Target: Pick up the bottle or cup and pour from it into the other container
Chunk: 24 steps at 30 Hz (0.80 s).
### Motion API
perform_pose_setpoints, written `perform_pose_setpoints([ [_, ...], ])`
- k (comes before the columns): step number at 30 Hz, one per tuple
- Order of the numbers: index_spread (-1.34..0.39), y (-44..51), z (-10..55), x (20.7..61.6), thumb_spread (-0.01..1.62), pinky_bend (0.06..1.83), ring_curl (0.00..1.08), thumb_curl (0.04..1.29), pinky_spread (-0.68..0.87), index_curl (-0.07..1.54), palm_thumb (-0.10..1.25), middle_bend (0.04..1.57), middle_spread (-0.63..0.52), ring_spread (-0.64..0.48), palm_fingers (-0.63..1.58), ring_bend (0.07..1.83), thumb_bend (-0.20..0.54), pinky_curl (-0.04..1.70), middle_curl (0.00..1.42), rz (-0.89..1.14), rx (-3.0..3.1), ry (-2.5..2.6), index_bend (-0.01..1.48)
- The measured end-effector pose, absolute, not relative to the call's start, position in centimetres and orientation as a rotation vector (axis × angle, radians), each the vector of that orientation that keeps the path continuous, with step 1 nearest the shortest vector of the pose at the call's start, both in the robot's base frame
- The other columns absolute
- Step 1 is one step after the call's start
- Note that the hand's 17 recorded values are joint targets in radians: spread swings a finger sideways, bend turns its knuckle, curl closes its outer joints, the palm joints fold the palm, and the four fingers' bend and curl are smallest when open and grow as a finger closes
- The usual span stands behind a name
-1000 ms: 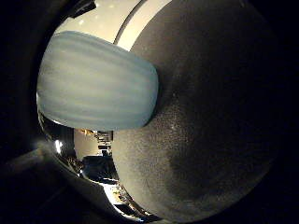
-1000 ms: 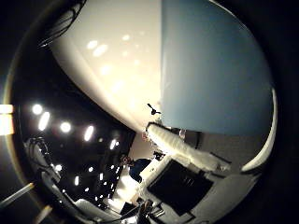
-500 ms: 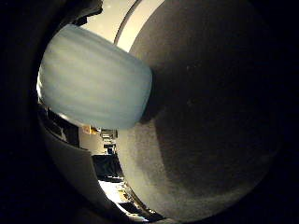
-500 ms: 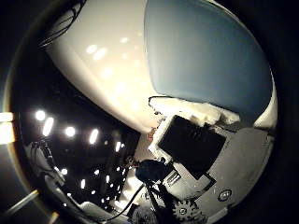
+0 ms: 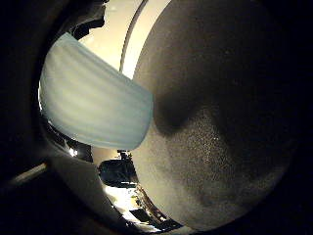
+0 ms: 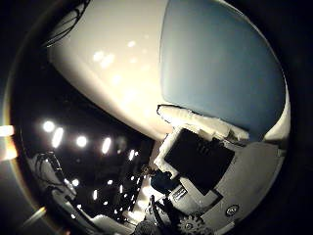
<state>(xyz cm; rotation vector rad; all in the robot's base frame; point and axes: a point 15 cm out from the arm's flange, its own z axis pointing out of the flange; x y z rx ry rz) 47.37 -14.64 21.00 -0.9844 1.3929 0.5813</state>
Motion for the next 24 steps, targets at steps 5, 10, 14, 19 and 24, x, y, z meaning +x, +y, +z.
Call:
perform_pose_setpoints([
  [5,-0.54,-14.5,23.1,47.2,0.92,1.20,0.67,0.52,-0.34,1.06,0.84,0.98,-0.31,-0.26,0.96,1.28,-0.025,0.69,0.96,0.579,-1.000,1.365,0.43],
  [10,-0.56,-14.1,25.6,47.3,0.92,1.19,0.67,0.53,-0.35,1.11,0.84,0.98,-0.32,-0.26,0.95,1.29,-0.026,0.73,0.98,0.545,-1.046,1.349,0.42],
  [14,-0.57,-11.8,28.0,47.7,0.91,1.18,0.67,0.54,-0.35,1.14,0.85,0.97,-0.32,-0.26,0.94,1.30,-0.023,0.75,0.99,0.548,-1.119,1.330,0.40],
  [19,-0.58,-7.8,31.1,48.1,0.91,1.16,0.67,0.54,-0.36,1.16,0.85,0.97,-0.33,-0.26,0.93,1.30,-0.025,0.78,1.01,0.558,-1.236,1.294,0.38],
  [24,-0.59,-5.2,32.1,48.4,0.90,1.16,0.67,0.55,-0.37,1.18,0.86,0.95,-0.33,-0.26,0.91,1.30,-0.025,0.81,1.02,0.513,-1.362,1.368,0.36],
])
